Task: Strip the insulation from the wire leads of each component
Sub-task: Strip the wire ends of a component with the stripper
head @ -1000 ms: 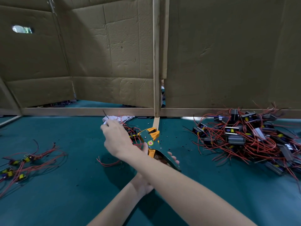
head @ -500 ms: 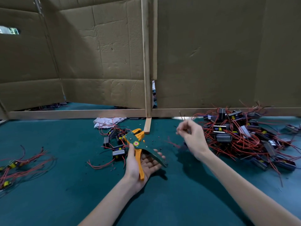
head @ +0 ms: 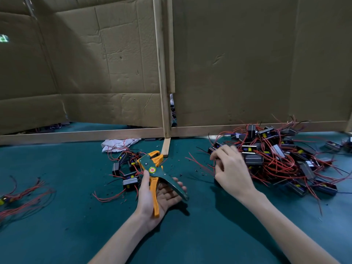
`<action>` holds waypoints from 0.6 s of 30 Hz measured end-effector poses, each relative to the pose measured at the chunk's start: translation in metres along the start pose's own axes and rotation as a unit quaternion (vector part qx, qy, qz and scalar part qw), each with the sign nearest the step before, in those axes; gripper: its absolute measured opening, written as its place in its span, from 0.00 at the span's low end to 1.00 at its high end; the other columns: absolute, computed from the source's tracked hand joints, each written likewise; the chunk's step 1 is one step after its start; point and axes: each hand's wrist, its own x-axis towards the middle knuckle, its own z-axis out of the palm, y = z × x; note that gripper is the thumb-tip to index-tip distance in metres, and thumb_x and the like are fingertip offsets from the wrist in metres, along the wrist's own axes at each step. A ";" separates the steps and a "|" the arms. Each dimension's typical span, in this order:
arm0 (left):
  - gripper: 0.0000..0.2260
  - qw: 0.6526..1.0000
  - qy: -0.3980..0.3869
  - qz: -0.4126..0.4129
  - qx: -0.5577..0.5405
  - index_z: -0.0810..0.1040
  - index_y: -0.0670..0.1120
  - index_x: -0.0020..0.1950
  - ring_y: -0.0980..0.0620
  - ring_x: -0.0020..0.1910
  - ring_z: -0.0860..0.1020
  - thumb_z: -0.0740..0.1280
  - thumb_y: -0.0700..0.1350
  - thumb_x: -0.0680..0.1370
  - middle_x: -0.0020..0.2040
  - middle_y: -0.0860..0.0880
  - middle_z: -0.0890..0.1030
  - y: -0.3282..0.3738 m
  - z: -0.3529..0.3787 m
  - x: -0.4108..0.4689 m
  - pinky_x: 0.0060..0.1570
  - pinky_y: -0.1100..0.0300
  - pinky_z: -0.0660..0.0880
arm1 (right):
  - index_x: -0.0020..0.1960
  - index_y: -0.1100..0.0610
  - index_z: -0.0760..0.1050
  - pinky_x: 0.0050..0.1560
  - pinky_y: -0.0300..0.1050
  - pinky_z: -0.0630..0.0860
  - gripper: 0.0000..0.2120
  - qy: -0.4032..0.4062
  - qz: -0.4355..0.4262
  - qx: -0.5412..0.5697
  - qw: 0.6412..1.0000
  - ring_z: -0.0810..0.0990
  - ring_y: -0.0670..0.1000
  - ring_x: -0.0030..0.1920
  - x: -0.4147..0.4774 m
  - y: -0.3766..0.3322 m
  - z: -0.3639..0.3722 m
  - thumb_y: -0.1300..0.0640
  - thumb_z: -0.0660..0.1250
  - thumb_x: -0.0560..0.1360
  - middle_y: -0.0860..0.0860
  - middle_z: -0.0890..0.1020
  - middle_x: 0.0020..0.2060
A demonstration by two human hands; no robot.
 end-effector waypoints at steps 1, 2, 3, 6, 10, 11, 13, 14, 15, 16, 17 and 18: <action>0.39 1.000 -0.002 0.000 0.003 0.84 0.34 0.39 0.36 0.44 0.83 0.54 0.69 0.75 0.45 0.34 0.82 0.000 -0.001 0.001 0.37 0.48 0.81 | 0.49 0.60 0.77 0.50 0.50 0.71 0.10 -0.039 0.005 0.026 0.999 0.73 0.53 0.47 -0.001 -0.001 0.002 0.71 0.64 0.72 0.51 0.76 0.46; 0.39 1.000 -0.003 0.003 0.008 0.84 0.34 0.39 0.36 0.44 0.83 0.54 0.69 0.75 0.45 0.34 0.82 0.000 0.000 0.000 0.37 0.48 0.81 | 0.52 0.60 0.76 0.52 0.48 0.71 0.09 -0.083 0.017 0.040 0.996 0.73 0.52 0.48 -0.002 -0.002 0.004 0.68 0.64 0.74 0.50 0.75 0.48; 0.39 1.000 -0.002 0.006 0.011 0.84 0.34 0.39 0.36 0.44 0.83 0.54 0.69 0.75 0.45 0.34 0.82 0.000 0.000 0.000 0.37 0.48 0.81 | 0.54 0.60 0.75 0.54 0.46 0.71 0.08 -0.111 0.031 0.045 0.992 0.74 0.51 0.49 -0.003 -0.001 0.006 0.66 0.64 0.76 0.50 0.74 0.49; 0.39 1.000 0.001 0.005 0.025 0.84 0.34 0.40 0.35 0.45 0.83 0.55 0.70 0.74 0.45 0.33 0.82 -0.002 0.000 0.000 0.37 0.48 0.81 | 0.49 0.62 0.76 0.50 0.47 0.72 0.04 0.007 0.069 0.080 0.994 0.77 0.54 0.46 -0.003 0.000 0.006 0.67 0.64 0.76 0.53 0.78 0.45; 0.38 0.999 0.000 0.005 0.043 0.84 0.34 0.41 0.35 0.45 0.82 0.57 0.70 0.70 0.47 0.32 0.81 -0.002 0.002 -0.002 0.39 0.48 0.81 | 0.48 0.59 0.71 0.41 0.50 0.73 0.04 0.107 0.191 0.032 0.975 0.77 0.56 0.40 0.005 0.009 -0.002 0.59 0.65 0.77 0.54 0.78 0.43; 0.38 0.999 -0.002 0.006 0.045 0.83 0.34 0.42 0.35 0.45 0.82 0.57 0.70 0.70 0.47 0.32 0.81 -0.002 0.002 -0.002 0.39 0.48 0.81 | 0.49 0.58 0.72 0.41 0.49 0.73 0.06 0.075 0.211 -0.004 0.975 0.78 0.57 0.42 0.005 0.012 0.000 0.55 0.65 0.77 0.54 0.78 0.44; 0.39 0.999 -0.009 0.005 0.047 0.84 0.34 0.42 0.35 0.45 0.82 0.56 0.70 0.71 0.46 0.32 0.81 -0.003 0.002 -0.002 0.39 0.48 0.81 | 0.52 0.58 0.75 0.41 0.47 0.70 0.11 0.016 0.215 -0.067 0.974 0.79 0.58 0.45 0.005 0.016 0.005 0.51 0.65 0.78 0.54 0.80 0.47; 0.39 0.999 -0.012 0.005 0.049 0.84 0.34 0.42 0.35 0.45 0.82 0.56 0.70 0.72 0.46 0.32 0.81 -0.003 0.002 -0.002 0.39 0.48 0.81 | 0.53 0.58 0.77 0.42 0.46 0.70 0.11 0.007 0.198 -0.081 0.977 0.79 0.57 0.47 0.005 0.017 0.008 0.51 0.64 0.79 0.53 0.80 0.48; 0.39 0.999 -0.015 0.006 0.050 0.84 0.34 0.42 0.35 0.45 0.82 0.56 0.70 0.72 0.46 0.32 0.81 -0.003 0.002 -0.002 0.40 0.48 0.80 | 0.53 0.58 0.78 0.44 0.47 0.71 0.10 0.006 0.175 -0.083 0.981 0.78 0.56 0.48 0.006 0.019 0.011 0.53 0.64 0.79 0.53 0.81 0.48; 0.39 0.999 -0.016 0.007 0.052 0.84 0.34 0.42 0.35 0.45 0.82 0.56 0.70 0.71 0.47 0.32 0.81 -0.003 0.001 -0.002 0.40 0.47 0.80 | 0.53 0.58 0.80 0.47 0.48 0.72 0.09 0.009 0.156 -0.074 0.985 0.77 0.56 0.50 0.006 0.020 0.013 0.55 0.64 0.79 0.53 0.81 0.48; 0.38 0.998 -0.018 0.007 0.053 0.84 0.34 0.42 0.35 0.45 0.82 0.56 0.70 0.71 0.47 0.32 0.81 -0.003 0.001 -0.002 0.41 0.47 0.81 | 0.52 0.58 0.80 0.49 0.49 0.72 0.09 0.011 0.146 -0.056 0.988 0.77 0.56 0.50 0.007 0.021 0.014 0.56 0.64 0.79 0.54 0.81 0.47; 0.38 0.998 -0.019 0.007 0.055 0.84 0.34 0.42 0.35 0.45 0.82 0.55 0.70 0.71 0.47 0.32 0.81 -0.003 0.001 -0.002 0.41 0.47 0.81 | 0.51 0.58 0.80 0.52 0.51 0.72 0.08 0.010 0.144 -0.032 0.989 0.76 0.56 0.51 0.008 0.021 0.015 0.57 0.64 0.79 0.53 0.80 0.46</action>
